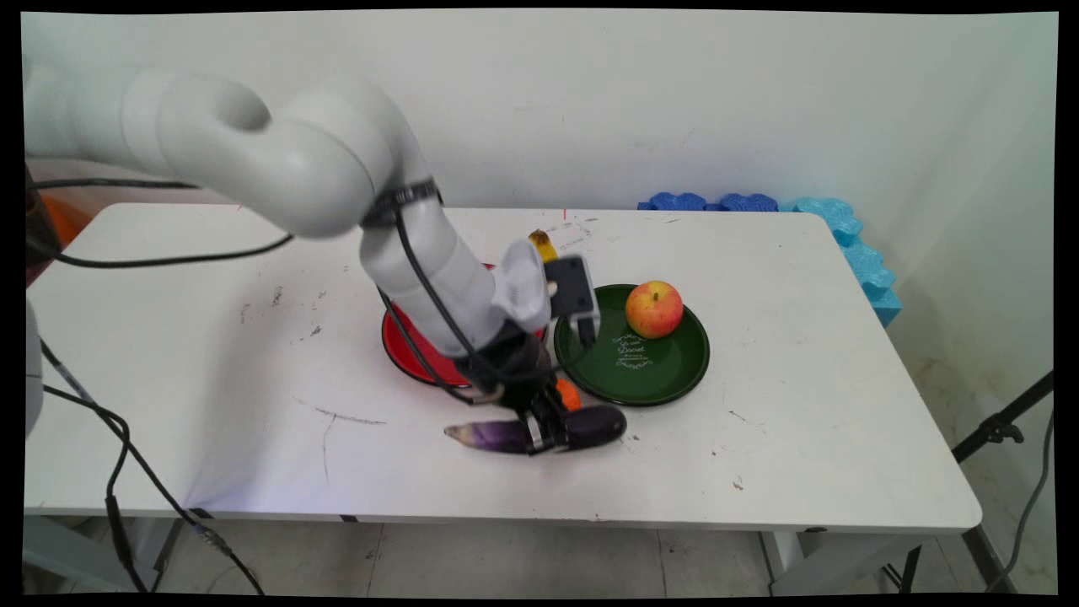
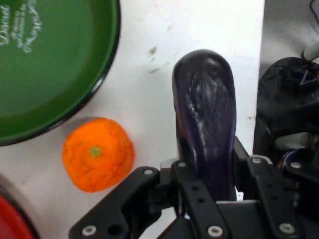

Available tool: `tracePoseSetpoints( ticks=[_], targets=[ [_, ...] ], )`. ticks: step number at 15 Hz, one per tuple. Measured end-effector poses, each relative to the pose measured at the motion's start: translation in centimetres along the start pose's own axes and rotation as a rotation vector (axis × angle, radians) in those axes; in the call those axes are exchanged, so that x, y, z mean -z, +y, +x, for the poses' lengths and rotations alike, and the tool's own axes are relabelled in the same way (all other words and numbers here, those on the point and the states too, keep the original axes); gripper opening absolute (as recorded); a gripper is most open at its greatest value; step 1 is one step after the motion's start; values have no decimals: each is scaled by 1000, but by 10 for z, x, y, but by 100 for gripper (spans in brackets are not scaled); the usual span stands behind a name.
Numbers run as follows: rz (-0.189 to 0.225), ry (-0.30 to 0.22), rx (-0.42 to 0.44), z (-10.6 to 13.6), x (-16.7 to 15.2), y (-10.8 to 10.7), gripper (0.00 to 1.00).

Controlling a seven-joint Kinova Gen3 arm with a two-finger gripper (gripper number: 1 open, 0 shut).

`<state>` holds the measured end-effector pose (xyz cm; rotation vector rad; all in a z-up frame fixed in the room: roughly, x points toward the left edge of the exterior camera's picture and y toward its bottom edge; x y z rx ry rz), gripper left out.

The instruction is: Place the picked object on the table

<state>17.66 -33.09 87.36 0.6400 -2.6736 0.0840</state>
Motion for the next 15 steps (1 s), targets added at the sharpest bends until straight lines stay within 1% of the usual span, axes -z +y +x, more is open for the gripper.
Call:
tracePoseSetpoints(
  ticks=[2,5,11,12,15],
  targets=[
    [-13,0,-9,-6,-17,3,0],
    [-21,3,-18,-11,-32,6,0],
    [-21,28,-48,-16,-52,9,0],
    [-19,31,-54,-17,-53,9,100],
    [-13,53,-67,-18,-51,8,100]
  ],
)
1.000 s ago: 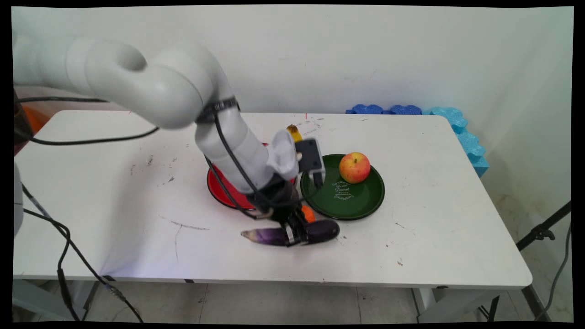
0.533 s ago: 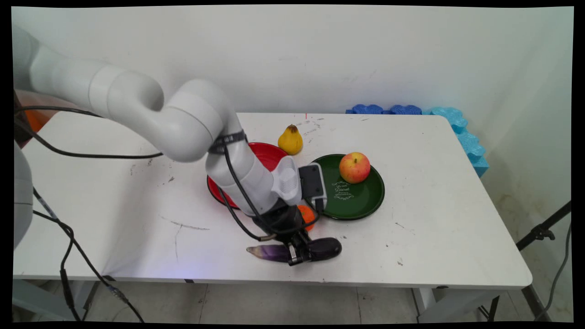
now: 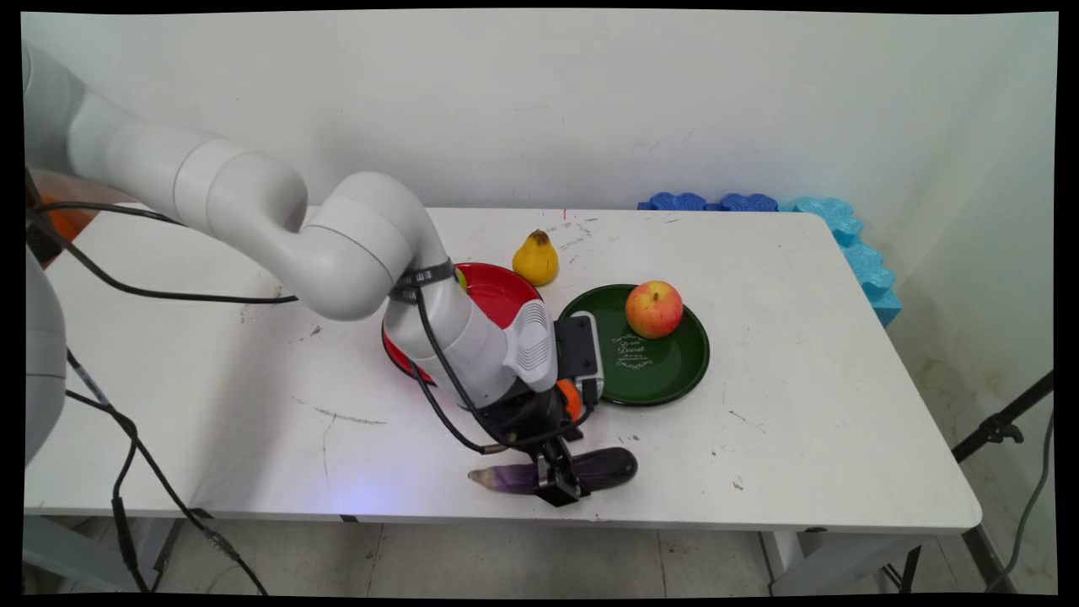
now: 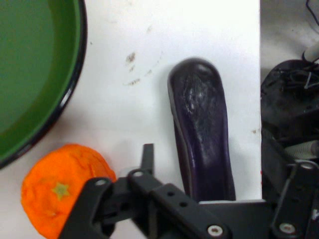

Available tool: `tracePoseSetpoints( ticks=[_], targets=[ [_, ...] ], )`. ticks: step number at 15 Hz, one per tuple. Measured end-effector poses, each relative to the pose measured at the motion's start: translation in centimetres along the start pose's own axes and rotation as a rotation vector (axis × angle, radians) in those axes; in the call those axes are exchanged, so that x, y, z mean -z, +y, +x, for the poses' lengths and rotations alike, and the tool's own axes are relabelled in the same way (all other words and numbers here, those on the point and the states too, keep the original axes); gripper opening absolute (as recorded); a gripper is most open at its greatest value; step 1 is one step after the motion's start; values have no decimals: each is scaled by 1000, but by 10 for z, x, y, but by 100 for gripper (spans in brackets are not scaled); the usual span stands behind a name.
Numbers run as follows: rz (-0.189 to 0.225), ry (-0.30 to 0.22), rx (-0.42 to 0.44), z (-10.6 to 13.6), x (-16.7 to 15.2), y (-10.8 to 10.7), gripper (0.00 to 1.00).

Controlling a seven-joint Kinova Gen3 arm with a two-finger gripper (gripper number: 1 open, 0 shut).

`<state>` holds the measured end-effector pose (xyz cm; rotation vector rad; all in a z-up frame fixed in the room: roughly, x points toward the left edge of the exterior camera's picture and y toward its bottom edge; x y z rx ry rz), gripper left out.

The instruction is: Place the picked object on the table

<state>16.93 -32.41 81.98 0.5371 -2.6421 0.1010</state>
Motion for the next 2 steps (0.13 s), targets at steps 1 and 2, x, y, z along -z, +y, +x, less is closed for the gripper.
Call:
tracePoseSetpoints(
  ticks=[1,2],
  targets=[
    [1,15,-7,2,5,0,100],
    [3,35,-11,5,13,-1,100]
  ],
)
